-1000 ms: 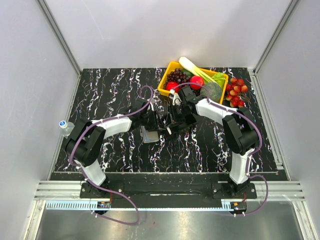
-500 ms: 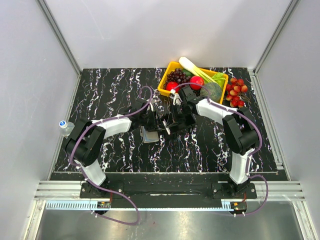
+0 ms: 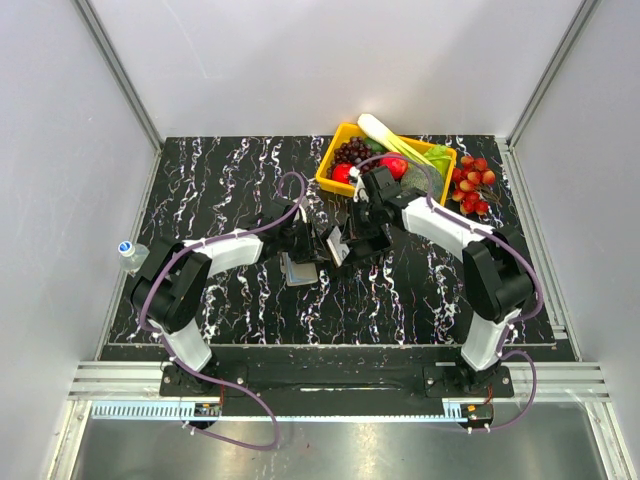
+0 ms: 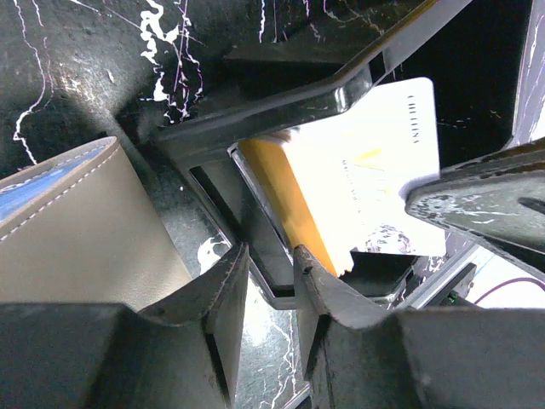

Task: Put the credit cards into the card holder
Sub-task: Pick up the credit card from the storage box.

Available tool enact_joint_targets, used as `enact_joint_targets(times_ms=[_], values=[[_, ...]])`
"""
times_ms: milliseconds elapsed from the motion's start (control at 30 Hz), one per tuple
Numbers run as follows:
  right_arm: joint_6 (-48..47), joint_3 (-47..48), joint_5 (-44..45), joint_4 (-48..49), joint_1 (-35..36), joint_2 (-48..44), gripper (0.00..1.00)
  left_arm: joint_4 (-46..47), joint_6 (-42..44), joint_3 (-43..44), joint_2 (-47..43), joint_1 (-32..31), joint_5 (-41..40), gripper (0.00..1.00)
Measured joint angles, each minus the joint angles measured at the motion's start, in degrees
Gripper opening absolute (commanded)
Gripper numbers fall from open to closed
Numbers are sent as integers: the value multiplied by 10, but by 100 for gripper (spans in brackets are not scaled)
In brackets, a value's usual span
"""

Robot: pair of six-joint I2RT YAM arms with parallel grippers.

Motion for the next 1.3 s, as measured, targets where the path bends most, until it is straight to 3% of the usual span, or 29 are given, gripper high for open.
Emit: enact_joint_targets(times_ms=[367,567,767,933,1100,1300], values=[[0,-14,82,0,0,-52,0,-20,12,2,-26,0,-13,38],[0,-14,112,3,0,-83,0,-47,28,15,-46,0,-34,52],[0,-14,115,4,5,-90,0,-89,50,26,-90,0,-66,58],[1,-9,113,3,21,-90,0,-130,61,23,-149,4,-119,74],[5,12,106,4,54,-90,0,-163,59,-16,-232,45,-177,76],[12,27,100,12,77,-86,0,-184,53,-57,-216,71,-202,77]])
